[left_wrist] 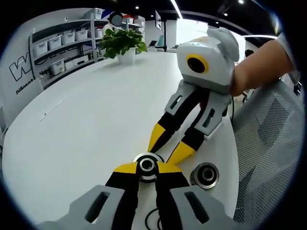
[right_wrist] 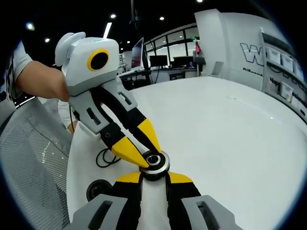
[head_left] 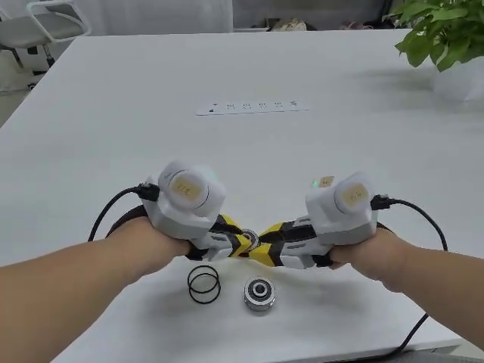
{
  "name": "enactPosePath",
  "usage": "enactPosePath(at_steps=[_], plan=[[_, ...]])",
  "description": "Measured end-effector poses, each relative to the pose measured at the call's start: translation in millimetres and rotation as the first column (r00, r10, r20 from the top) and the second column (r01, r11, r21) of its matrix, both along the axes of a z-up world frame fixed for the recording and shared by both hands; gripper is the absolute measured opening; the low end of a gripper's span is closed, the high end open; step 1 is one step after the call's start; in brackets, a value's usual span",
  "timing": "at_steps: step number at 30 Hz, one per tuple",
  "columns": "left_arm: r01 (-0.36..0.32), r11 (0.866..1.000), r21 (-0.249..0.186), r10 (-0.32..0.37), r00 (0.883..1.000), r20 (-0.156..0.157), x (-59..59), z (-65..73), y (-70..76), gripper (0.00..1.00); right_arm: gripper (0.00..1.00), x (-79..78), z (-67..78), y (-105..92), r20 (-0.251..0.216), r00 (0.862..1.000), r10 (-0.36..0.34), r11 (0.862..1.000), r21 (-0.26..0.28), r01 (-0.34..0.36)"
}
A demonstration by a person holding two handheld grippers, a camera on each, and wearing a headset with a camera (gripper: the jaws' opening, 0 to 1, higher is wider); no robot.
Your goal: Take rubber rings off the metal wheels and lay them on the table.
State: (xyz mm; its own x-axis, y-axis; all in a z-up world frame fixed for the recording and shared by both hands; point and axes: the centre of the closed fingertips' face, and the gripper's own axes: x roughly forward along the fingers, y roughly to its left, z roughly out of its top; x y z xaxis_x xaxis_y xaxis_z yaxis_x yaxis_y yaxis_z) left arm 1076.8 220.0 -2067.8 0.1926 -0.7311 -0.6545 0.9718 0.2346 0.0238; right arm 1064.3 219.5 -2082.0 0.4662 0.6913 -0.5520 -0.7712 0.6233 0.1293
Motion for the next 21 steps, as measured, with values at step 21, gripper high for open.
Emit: enactPosePath(at_steps=[21], plan=[[-0.005,1.000,-0.001,0.005,1.000,0.001,-0.2,0.0,0.0,0.08,0.00,-1.9,-0.7,-7.4,-0.045,0.999,-0.025,0.999,0.033,0.026]])
